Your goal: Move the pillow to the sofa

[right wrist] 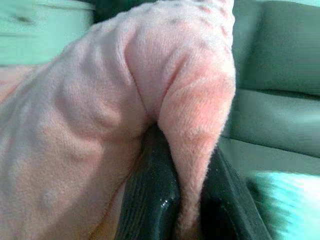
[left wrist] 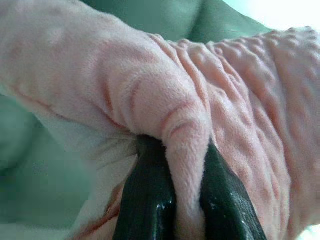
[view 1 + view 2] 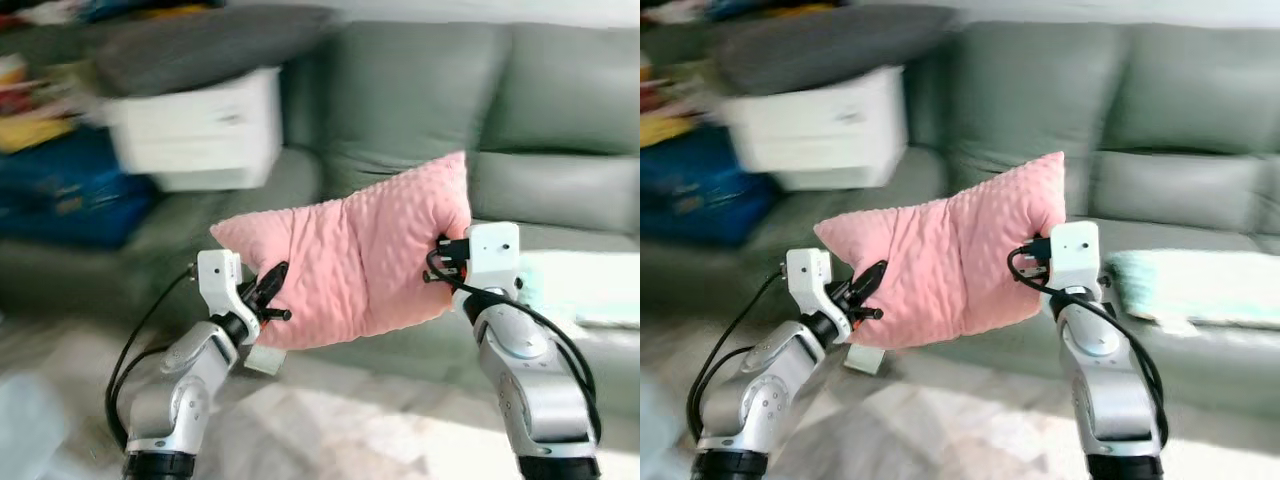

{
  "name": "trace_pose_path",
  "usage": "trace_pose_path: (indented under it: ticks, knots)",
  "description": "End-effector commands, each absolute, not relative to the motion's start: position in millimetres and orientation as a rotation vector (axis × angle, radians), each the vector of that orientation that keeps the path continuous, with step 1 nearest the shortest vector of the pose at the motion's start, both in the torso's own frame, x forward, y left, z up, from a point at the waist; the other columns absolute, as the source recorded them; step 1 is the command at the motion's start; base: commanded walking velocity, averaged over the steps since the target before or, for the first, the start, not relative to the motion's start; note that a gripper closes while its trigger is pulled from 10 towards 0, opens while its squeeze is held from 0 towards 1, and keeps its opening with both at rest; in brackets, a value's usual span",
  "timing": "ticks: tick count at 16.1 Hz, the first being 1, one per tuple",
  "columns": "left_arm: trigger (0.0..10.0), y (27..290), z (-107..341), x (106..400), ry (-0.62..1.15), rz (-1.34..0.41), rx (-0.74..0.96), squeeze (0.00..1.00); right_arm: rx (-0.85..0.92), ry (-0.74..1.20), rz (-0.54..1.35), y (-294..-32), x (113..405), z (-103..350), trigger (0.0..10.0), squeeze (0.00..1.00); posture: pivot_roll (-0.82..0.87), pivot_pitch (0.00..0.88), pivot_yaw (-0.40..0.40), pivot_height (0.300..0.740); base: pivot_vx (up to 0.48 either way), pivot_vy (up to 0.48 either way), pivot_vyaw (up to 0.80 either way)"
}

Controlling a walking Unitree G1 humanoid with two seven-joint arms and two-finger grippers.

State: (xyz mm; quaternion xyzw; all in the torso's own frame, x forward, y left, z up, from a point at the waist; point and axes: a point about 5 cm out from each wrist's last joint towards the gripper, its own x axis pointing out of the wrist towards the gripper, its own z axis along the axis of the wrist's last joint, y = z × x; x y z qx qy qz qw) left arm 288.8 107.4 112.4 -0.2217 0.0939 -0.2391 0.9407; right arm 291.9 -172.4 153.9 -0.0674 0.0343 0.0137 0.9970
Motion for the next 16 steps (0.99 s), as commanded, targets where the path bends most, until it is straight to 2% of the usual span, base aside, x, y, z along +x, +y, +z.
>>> trace_pose_path:
  ticks: [1, 8, 14, 16]
  knots:
    - [10.0, 106.4, 120.4, 290.8, 0.163, -0.511, -0.439, 0.0, -0.131, 0.028, 0.041, -168.4, 294.3, 163.3, 10.0, 0.0, -0.12, 0.0, 0.025, 0.74, 0.48, 0.0, 0.0]
    - [10.0, 107.7, 120.1, 292.4, 0.161, -0.502, -0.42, 0.0, -0.129, 0.026, 0.041, -168.5, 294.0, 162.5, 10.0, 0.0, -0.12, 0.0, 0.03, 0.74, 0.48, 0.0, 0.0]
    - [10.0, 109.4, 119.2, 295.3, 0.156, -0.472, -0.397, 0.0, -0.126, 0.026, 0.041, -167.1, 294.0, 162.0, 10.0, 0.0, -0.12, 0.0, 0.033, 0.74, 0.0, 0.0, 0.0]
    - [10.0, 109.1, 119.4, 295.4, 0.156, -0.471, -0.392, 0.0, -0.124, 0.026, 0.04, -167.3, 293.6, 161.8, 10.0, 0.0, -0.12, 0.0, 0.034, 0.74, 0.0, 0.48, 0.0]
